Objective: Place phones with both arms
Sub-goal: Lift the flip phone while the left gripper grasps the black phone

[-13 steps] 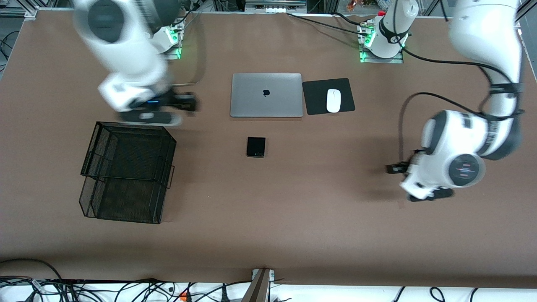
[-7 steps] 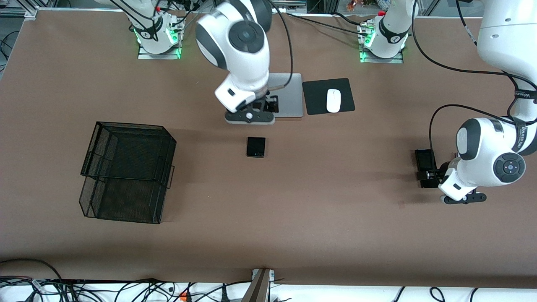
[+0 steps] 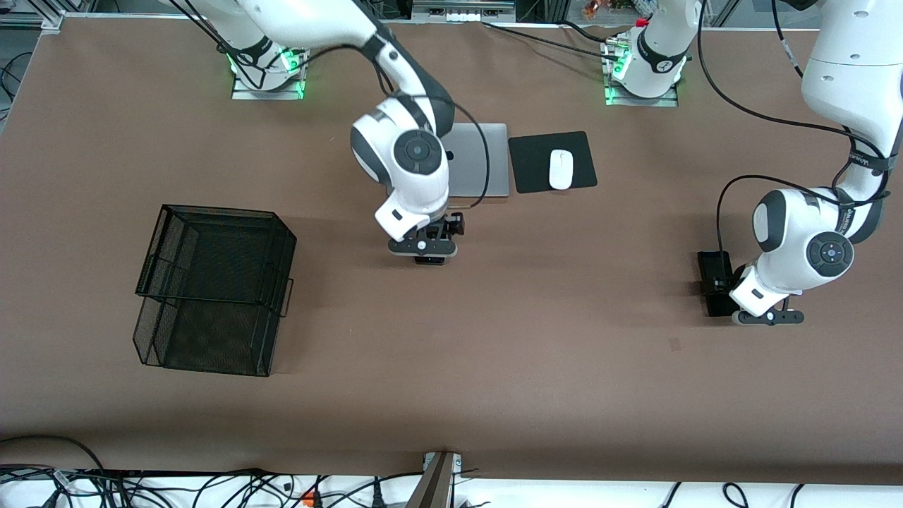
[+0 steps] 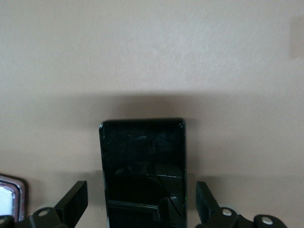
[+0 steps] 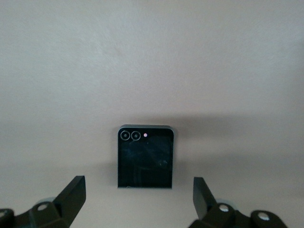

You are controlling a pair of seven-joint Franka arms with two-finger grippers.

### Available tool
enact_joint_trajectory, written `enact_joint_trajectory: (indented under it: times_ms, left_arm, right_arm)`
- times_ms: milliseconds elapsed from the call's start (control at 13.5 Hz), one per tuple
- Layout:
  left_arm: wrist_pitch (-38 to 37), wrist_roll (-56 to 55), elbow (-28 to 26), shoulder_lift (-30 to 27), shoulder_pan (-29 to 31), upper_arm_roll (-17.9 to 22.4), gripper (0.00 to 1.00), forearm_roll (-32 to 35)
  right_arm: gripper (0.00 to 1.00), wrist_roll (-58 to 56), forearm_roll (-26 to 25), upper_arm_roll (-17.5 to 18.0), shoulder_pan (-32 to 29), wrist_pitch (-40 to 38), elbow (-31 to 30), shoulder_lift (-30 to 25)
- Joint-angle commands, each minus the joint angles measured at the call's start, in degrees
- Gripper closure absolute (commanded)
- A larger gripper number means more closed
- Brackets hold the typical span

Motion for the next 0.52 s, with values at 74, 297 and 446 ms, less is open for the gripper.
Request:
enact_joint_trajectory:
  times_ms: [74,297,446]
  left_arm:
    - [0.29,0.52,-3.05,-0.72,1.2,-1.05,0.0,-3.53]
    - [0.2,0.52,-2.97,0.16,1.47,-1.05,0.0,-3.63]
    - [0.2,0.43,-2.8,0.16,1.47,-0.96,0.0,-3.63]
  right_arm:
    - [0.0,-0.62,0.96,0.09,0.22,4.5,-0.48,3.69]
    - [0.0,-0.79,0.96,0.09,0.31,7.22,-2.15,5.01]
    - [0.0,-0.7,1.13,0.17,0.39,7.75,-2.42,5.63]
